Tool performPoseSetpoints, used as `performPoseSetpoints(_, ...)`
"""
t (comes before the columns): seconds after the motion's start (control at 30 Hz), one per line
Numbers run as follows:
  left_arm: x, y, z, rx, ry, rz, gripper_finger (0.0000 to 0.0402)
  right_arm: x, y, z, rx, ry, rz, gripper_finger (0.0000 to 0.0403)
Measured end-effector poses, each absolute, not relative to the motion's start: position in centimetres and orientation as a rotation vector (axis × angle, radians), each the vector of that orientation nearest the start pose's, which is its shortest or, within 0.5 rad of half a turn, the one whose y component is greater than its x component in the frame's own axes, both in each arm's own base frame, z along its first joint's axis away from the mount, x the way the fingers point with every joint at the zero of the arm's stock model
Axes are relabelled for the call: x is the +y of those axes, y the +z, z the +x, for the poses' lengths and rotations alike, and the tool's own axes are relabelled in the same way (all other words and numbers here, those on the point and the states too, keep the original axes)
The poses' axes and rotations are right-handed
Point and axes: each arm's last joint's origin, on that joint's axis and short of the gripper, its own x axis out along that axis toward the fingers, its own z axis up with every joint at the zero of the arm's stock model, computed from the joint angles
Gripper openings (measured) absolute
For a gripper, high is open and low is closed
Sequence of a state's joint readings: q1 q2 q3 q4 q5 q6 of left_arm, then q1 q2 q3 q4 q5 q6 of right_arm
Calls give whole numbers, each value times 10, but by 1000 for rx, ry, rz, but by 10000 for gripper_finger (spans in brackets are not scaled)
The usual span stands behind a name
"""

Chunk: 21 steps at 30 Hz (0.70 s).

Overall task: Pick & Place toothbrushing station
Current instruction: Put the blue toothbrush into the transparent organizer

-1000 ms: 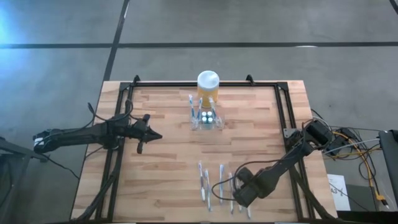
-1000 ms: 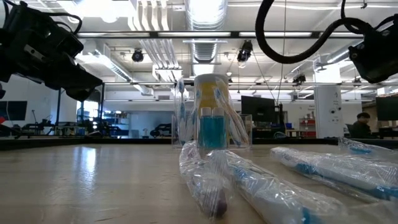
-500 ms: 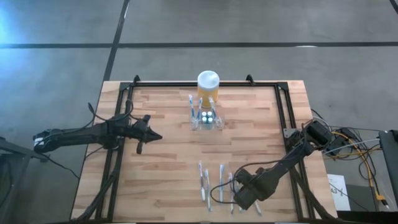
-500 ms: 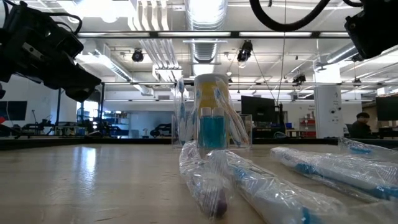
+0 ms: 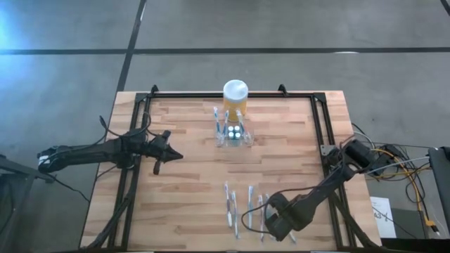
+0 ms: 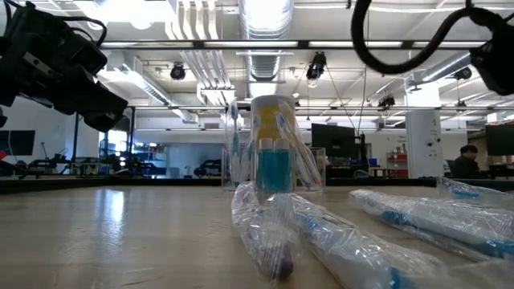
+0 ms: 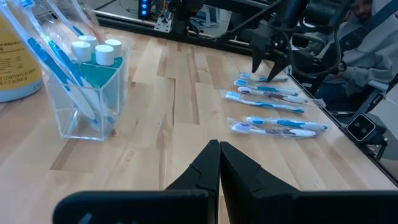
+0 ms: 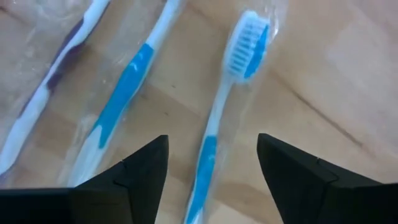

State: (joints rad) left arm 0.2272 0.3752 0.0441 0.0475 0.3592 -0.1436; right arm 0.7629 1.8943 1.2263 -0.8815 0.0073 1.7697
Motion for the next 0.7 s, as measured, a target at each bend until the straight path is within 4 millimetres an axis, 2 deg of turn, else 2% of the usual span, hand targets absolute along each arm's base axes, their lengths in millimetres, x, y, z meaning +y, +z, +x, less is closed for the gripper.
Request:
performPoseSetpoints(0.27,16,150,116,285,-111,-225,12,236,126,248,1479,-719,673,219)
performPoseSetpoints(0.37,16,150,116,285,-111,-225,12,237,122,249,1495,-705,652,202)
performPoseSetpoints(0.5,16,150,116,285,-111,-225,12,238,124,250,1463,-702,643,161)
performPoseSetpoints(0.7,16,150,116,285,-111,-225,12,235,138,249,1383,-683,638,73)
